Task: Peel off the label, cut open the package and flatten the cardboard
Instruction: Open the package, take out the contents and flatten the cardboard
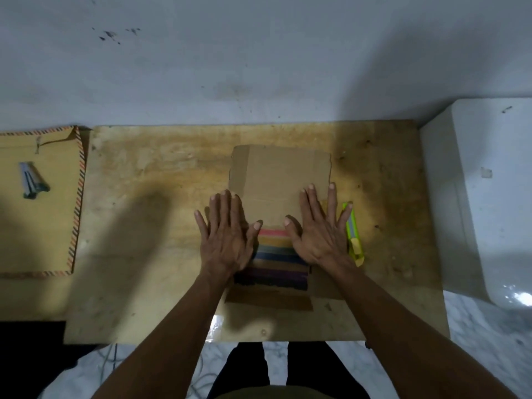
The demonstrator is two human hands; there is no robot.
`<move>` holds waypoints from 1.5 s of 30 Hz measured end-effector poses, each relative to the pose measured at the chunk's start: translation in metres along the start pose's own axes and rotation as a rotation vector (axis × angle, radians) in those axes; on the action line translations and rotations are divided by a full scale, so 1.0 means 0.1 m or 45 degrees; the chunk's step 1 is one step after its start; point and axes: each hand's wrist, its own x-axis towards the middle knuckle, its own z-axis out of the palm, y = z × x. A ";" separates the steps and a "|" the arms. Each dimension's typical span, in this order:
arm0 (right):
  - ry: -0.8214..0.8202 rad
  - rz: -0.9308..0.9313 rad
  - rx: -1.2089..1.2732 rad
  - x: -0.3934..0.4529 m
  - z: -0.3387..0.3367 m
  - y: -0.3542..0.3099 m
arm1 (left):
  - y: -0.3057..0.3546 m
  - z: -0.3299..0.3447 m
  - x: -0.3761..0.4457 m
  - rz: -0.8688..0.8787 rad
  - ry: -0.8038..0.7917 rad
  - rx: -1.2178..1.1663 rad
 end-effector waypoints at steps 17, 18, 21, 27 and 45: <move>0.246 -0.038 0.134 -0.81 0.47 -0.20 | 0.00 0.42 -0.80 0.077 0.113 -0.005; 0.261 -0.034 0.123 -0.86 0.55 -0.20 | -0.03 0.46 -0.83 0.073 0.114 -0.008; 0.301 -0.072 0.086 -0.91 0.72 -0.18 | -0.14 0.58 -0.87 0.075 0.099 -0.025; 0.347 -0.094 -0.008 -0.89 0.84 -0.13 | -0.21 0.67 -0.87 0.097 0.101 -0.016; 0.548 0.040 0.357 -0.30 0.15 -0.35 | 0.09 -0.01 -0.37 0.134 0.376 -0.355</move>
